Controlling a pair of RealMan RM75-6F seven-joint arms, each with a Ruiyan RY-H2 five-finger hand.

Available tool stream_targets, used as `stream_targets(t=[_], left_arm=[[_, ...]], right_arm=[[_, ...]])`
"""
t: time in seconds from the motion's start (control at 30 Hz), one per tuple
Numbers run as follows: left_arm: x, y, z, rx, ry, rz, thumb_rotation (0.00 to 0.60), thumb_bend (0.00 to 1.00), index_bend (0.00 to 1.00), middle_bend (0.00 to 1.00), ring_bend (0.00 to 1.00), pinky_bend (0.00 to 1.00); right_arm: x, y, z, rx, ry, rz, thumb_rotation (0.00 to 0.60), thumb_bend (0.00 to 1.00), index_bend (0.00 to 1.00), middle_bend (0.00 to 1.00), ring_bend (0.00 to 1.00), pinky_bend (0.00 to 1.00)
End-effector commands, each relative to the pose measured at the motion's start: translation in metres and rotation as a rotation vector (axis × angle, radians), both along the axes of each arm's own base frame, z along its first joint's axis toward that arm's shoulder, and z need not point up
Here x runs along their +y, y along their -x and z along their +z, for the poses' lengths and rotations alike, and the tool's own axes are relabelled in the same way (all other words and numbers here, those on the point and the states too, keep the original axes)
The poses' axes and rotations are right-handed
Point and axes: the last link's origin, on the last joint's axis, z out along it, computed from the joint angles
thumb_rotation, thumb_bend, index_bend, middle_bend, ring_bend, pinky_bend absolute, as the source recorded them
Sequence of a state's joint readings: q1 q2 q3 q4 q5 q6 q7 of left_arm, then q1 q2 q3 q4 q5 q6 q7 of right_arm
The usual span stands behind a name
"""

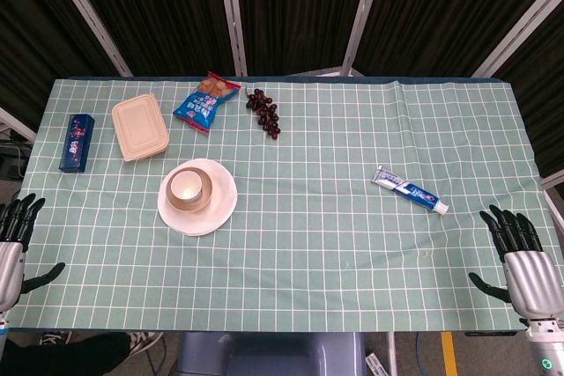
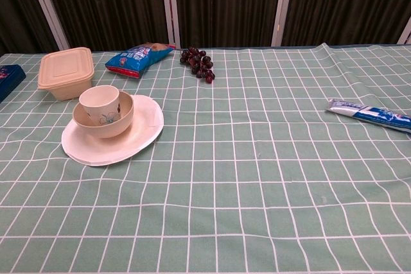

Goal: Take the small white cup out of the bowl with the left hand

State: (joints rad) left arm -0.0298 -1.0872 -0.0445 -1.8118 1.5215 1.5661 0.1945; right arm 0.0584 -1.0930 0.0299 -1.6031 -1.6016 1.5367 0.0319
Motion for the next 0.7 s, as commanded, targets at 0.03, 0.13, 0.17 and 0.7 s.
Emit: stream_targets(t=[0.03, 0.13, 0.17, 0.7], left_arm=[[0.0, 0.0, -0.001, -0.001, 0.003, 0.001, 0.6, 0.0, 0.0, 0.0, 0.0, 0.0], [0.0, 0.0, -0.001, 0.0, 0.005, 0.003, 0.6, 0.0, 0.0, 0.0, 0.0, 0.0], [0.0, 0.0, -0.001, 0.0, 0.004, 0.002, 0.6, 0.0, 0.0, 0.0, 0.0, 0.0], [0.017, -0.003, -0.013, 0.002, 0.04, -0.019, 0.6, 0.0, 0.0, 0.0, 0.0, 0.0]], right_arm=[[0.0, 0.0, 0.0, 0.001, -0.001, -0.001, 0.6, 0.06, 0.0, 0.0, 0.0, 0.0], [0.001, 0.001, 0.001, 0.002, -0.001, 0.0, 0.6, 0.06, 0.0, 0.0, 0.0, 0.0], [0.001, 0.001, 0.001, 0.001, 0.0, 0.0, 0.6, 0.06, 0.0, 0.0, 0.0, 0.0], [0.001, 0.0, 0.004, -0.009, 0.014, -0.003, 0.6, 0.06, 0.0, 0.0, 0.0, 0.0]])
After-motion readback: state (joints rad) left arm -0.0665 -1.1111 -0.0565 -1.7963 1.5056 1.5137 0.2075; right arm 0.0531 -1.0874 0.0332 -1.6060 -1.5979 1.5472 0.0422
